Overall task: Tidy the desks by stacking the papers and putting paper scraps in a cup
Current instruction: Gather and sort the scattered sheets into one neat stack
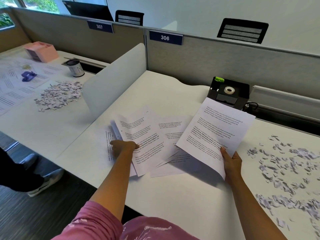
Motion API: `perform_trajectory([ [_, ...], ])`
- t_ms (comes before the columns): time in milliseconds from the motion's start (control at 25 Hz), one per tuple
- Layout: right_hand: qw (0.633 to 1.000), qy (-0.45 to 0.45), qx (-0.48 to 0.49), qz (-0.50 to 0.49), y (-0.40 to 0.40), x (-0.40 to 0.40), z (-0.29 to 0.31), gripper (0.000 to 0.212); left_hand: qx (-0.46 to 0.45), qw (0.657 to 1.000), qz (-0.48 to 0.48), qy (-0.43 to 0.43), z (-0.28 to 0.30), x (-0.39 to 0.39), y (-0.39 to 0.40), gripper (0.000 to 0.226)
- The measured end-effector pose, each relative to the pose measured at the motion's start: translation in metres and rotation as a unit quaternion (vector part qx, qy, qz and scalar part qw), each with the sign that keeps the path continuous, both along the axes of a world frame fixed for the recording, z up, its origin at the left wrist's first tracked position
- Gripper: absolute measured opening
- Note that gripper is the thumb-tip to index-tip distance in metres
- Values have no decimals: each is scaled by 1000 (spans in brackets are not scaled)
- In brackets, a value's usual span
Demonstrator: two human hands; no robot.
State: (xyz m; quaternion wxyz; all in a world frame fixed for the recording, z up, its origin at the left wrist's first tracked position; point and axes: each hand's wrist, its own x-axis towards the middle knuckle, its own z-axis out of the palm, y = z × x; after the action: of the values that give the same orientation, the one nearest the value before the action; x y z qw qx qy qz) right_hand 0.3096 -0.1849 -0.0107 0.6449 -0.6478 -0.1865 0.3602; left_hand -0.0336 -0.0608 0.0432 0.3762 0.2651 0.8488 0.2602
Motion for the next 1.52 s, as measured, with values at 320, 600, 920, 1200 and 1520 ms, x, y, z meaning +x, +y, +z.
perform_trajectory([
  [320, 1000, 8, -7, 1, 1, 4, -3, 31, 109, 990, -80, 41, 20, -34, 13, 22],
  [600, 1000, 20, -13, -7, 1, 7, -3, 35, 193, 971, -55, -130, 35, -54, 39, 42],
  [920, 999, 34, -7, -7, 2, 7, -1, 36, 174, 948, -230, -137, -7, 43, -4, 34],
  [1200, 999, 38, -12, -5, 2, 9, -2, 37, 199, 952, -186, -138, -19, 71, -12, 16],
  [1520, 999, 31, 0, 7, 6, 10, -3, 37, 250, 952, 84, -154, -26, 65, -16, 38],
])
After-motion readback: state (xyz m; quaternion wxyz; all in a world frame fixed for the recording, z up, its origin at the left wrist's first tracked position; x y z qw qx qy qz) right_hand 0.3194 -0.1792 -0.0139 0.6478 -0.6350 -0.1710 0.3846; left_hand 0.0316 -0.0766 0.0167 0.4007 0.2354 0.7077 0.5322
